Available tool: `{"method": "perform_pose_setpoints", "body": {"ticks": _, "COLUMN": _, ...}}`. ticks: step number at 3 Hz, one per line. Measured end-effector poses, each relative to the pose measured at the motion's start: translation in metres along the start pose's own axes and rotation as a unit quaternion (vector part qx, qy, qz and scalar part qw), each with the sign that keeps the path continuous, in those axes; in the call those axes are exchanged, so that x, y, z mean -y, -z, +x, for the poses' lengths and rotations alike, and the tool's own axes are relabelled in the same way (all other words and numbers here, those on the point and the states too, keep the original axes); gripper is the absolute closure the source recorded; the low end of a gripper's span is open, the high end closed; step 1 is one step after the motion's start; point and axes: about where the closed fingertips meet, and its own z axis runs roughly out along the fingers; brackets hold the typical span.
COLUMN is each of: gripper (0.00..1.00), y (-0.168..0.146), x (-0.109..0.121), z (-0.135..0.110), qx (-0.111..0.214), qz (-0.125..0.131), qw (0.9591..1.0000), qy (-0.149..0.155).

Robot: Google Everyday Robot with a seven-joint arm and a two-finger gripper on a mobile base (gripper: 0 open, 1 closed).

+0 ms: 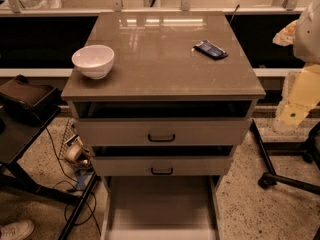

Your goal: Move rxbar blueberry near white bowl

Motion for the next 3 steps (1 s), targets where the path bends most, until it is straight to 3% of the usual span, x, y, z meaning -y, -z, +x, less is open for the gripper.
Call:
{"method": "perform_pose_setpoints", "body": {"ticks": 1, "gripper": 0.0, "y": 0.0, "x": 0.003, "z": 0.0, "qx": 0.003, "qz": 0.004, "qw": 1.0, "qy": 0.0}}
{"method": "perform_pose_setpoints", "body": {"ticks": 2, "gripper": 0.0, "y": -0.011, "x": 0.054, "z": -0.003, "qx": 0.053, "qz": 0.038, "qw": 0.9978, "qy": 0.008}}
{"method": "perform_pose_setpoints", "body": {"ticks": 3, "gripper": 0.0, "y": -0.027, "x": 0.133, "z": -0.01, "qx": 0.145, "qz": 0.094, "qw": 0.9846, "qy": 0.024}}
